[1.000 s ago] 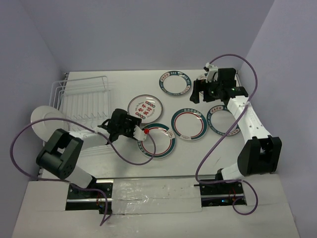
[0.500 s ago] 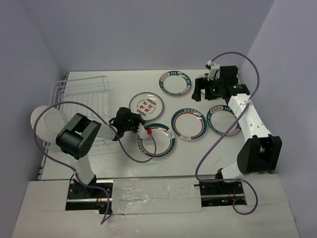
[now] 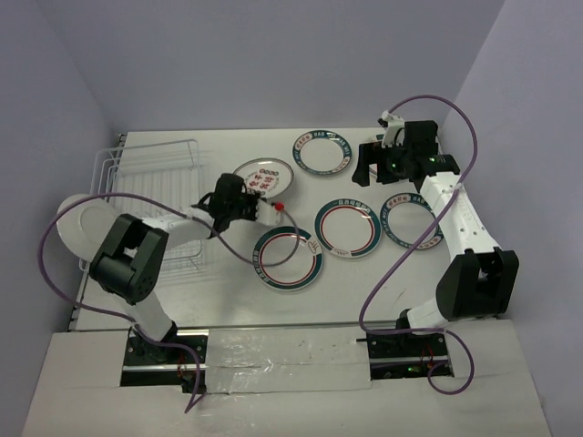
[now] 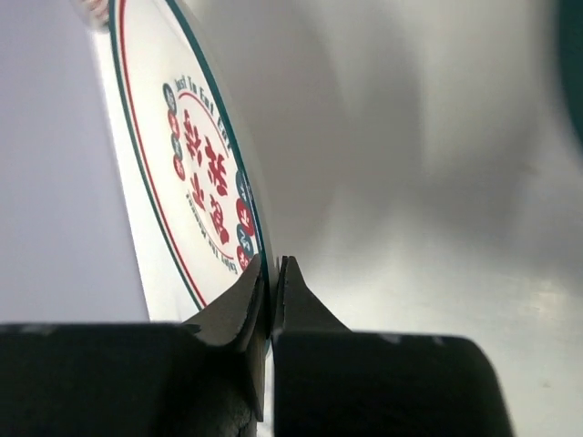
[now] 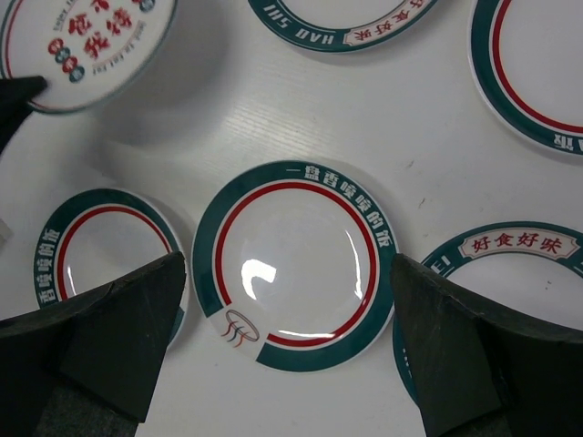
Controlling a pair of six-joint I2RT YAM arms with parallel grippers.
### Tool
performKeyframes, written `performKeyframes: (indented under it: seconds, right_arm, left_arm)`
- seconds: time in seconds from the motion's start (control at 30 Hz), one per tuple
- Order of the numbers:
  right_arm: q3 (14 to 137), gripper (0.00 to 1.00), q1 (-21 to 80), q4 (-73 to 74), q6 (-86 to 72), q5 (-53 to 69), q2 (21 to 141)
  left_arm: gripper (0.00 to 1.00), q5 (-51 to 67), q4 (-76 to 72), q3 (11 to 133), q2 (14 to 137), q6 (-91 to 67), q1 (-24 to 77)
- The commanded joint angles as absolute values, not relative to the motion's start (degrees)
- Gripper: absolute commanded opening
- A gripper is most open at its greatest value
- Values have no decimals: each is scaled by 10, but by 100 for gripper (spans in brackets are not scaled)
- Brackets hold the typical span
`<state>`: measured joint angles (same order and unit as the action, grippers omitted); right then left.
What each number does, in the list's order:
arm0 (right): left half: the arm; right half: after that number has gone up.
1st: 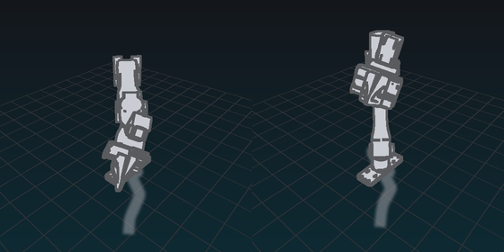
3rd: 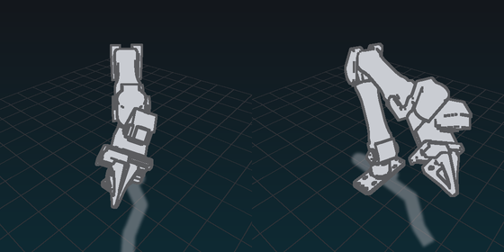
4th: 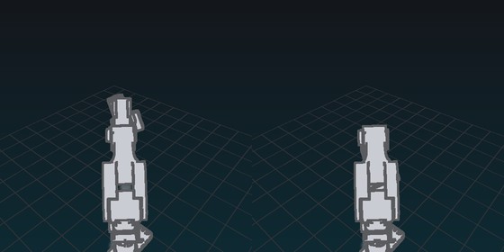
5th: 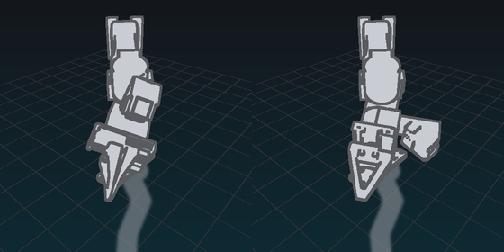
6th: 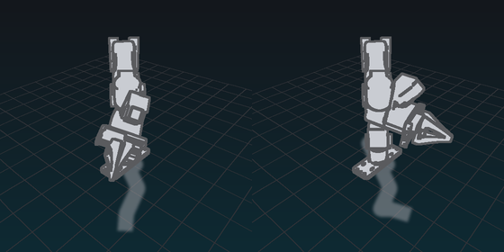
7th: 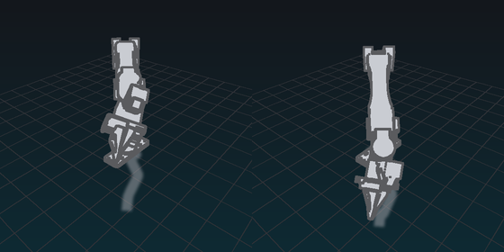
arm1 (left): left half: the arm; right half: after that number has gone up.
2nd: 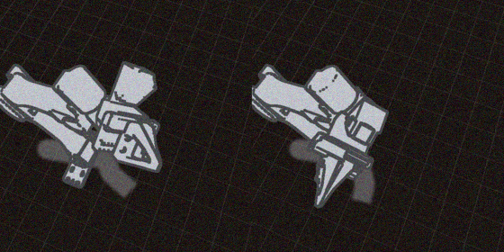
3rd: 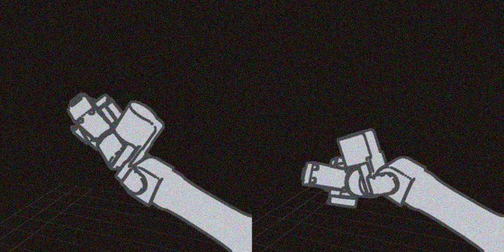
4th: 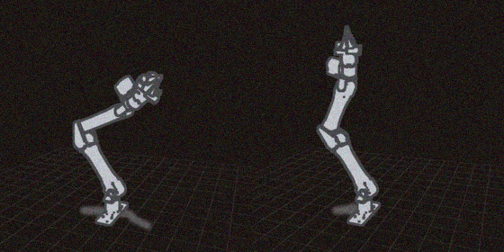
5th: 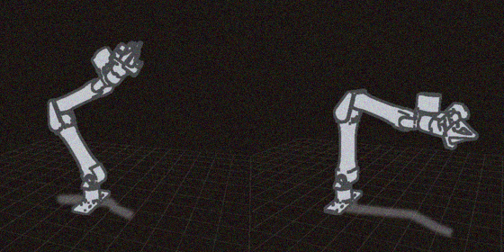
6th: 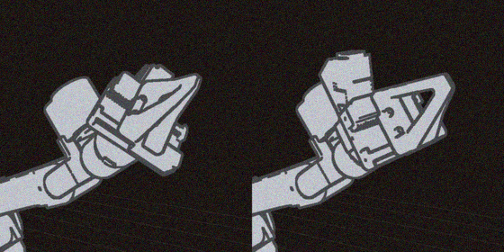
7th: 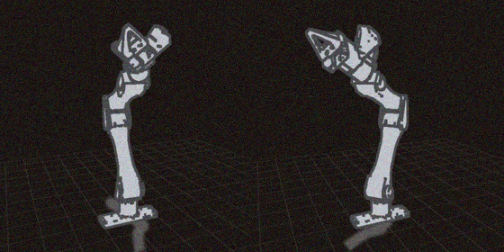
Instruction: Load the plates into the dish rack
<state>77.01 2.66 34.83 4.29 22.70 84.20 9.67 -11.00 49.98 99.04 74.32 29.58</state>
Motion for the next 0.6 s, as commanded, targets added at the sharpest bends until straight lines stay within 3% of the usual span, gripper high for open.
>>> performKeyframes:
  seconds: [0.0, 0.3, 0.47, 0.57]
  right_arm:
    - [792, 100, 23, 340, 38, 246, 809]
    - [795, 100, 24, 324, 25, 282, 809]
    - [795, 100, 26, 319, 25, 294, 814]
    - [794, 100, 33, 318, 25, 294, 815]
  left_arm:
    - [0, 84, 10, 651, 909, 527, 287]
    - [0, 235, 343, 956, 826, 123, 196]
    - [0, 357, 402, 936, 756, -18, 41]
    - [0, 408, 450, 930, 716, -19, -43]
